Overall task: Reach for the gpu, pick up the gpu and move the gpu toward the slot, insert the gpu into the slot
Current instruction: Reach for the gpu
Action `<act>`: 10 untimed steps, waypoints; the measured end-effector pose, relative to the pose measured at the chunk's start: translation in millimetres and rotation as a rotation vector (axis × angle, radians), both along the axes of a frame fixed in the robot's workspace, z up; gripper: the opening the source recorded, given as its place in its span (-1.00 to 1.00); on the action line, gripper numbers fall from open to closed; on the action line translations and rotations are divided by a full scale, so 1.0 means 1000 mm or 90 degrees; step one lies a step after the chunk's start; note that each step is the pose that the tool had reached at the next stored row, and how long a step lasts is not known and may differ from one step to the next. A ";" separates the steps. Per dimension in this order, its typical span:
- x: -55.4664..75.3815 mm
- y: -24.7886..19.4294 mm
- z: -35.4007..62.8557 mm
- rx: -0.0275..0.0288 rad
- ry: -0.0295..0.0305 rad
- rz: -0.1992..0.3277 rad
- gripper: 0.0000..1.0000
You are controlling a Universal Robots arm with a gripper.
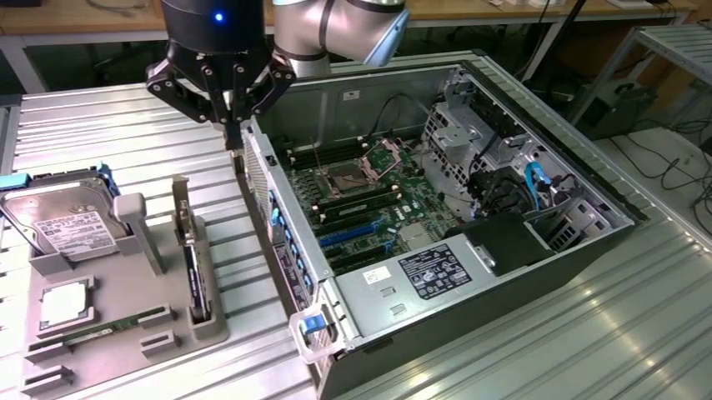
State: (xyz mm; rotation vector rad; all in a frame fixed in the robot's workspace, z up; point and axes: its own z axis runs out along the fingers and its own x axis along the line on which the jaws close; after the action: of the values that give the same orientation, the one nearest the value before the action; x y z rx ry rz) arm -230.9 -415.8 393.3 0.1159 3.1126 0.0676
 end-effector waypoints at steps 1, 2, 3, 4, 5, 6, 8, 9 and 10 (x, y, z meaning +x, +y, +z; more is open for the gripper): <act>-0.001 -0.0009 0.0000 0.0000 0.0000 0.000 -0.79; -0.002 -0.0022 0.0000 0.0000 0.0000 0.000 -0.79; -0.004 -0.0039 0.0000 0.0001 0.0000 0.000 -0.79; -0.006 -0.0050 0.0000 0.0000 0.0000 0.000 -0.79; -0.008 -0.0065 0.0000 0.0000 0.0000 0.000 -0.79; -0.009 -0.0073 0.0000 0.0000 0.0000 0.001 -0.79; -0.013 -0.0097 0.0000 0.0000 0.0000 0.001 -0.79; -0.015 -0.0105 0.0000 0.0000 0.0000 0.001 -0.79; -0.016 -0.0113 0.0000 0.0000 0.0000 0.001 -0.79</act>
State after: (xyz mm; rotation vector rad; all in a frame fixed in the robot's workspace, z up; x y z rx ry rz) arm -247.0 -427.1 393.3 0.1136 3.1127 0.0677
